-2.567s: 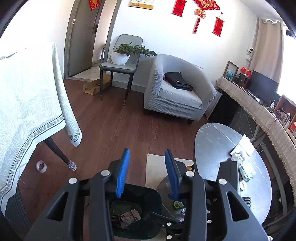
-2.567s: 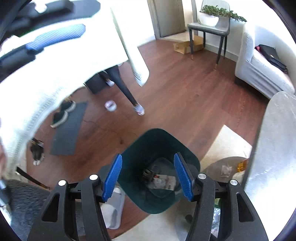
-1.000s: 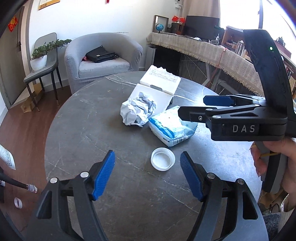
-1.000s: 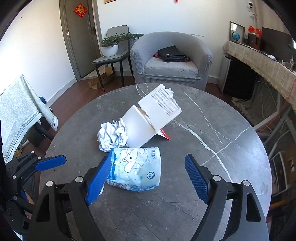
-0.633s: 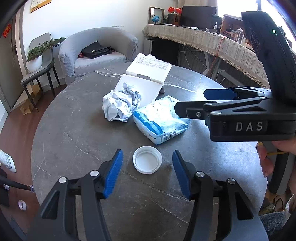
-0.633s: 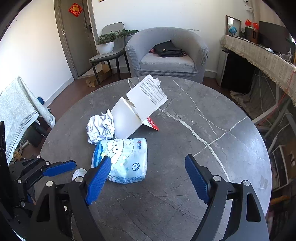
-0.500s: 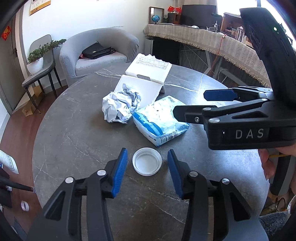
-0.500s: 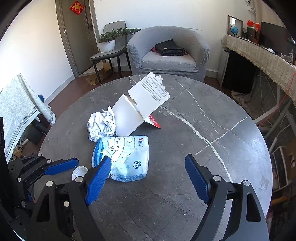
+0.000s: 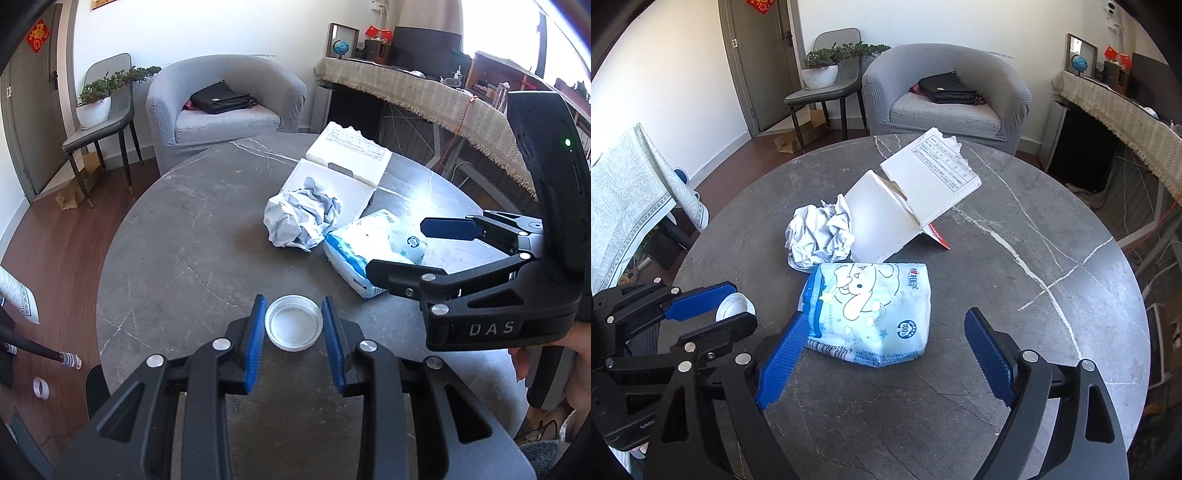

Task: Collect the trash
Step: 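Grasp the white bottle cap with the left gripper while the right gripper grasps the blue diaper pack, then carry the bottle cap and diaper pack over the green bin with both grippers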

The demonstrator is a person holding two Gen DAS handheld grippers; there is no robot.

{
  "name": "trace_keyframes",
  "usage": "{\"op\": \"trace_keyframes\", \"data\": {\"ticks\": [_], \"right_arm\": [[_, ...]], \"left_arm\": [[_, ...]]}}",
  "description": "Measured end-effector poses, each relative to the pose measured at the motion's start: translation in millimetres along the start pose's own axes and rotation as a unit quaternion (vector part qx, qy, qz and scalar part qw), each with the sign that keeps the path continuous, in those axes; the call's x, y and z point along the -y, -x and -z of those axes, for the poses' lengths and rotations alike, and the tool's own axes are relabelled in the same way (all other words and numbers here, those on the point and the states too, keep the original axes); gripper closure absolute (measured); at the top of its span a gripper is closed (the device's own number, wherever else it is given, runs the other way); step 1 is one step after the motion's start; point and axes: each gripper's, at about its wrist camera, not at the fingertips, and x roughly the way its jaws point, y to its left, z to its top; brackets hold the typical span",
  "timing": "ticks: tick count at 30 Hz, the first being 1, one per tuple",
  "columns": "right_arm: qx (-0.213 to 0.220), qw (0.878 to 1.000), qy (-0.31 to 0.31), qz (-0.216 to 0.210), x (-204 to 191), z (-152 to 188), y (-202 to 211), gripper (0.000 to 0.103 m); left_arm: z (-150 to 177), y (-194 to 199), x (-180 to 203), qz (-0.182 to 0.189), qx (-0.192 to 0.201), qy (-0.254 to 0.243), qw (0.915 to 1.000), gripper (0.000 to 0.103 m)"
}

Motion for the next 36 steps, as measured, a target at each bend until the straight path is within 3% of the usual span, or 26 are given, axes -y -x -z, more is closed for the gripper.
{"op": "trace_keyframes", "data": {"ticks": [17, 19, 21, 26, 36], "right_arm": [[-0.025, 0.999, 0.006, 0.040, -15, -7, -22, 0.009], [-0.024, 0.999, 0.010, 0.037, -18, -8, -23, 0.012], [-0.021, 0.999, 0.010, 0.025, -20, -8, -20, 0.028], [-0.013, 1.000, 0.011, 0.022, -28, -14, -14, 0.029], [0.044, 0.998, 0.042, -0.002, -68, -37, 19, 0.029]], "left_arm": [[3, 23, -32, -0.008, 0.012, 0.018, 0.9997, 0.070], [3, 26, -37, -0.009, 0.015, 0.022, 0.9996, 0.070], [3, 29, -43, -0.010, 0.018, 0.027, 0.9994, 0.070], [6, 36, -58, -0.020, 0.025, 0.038, 0.9988, 0.070], [13, 56, -111, -0.044, 0.037, 0.079, 0.9952, 0.070]]}}
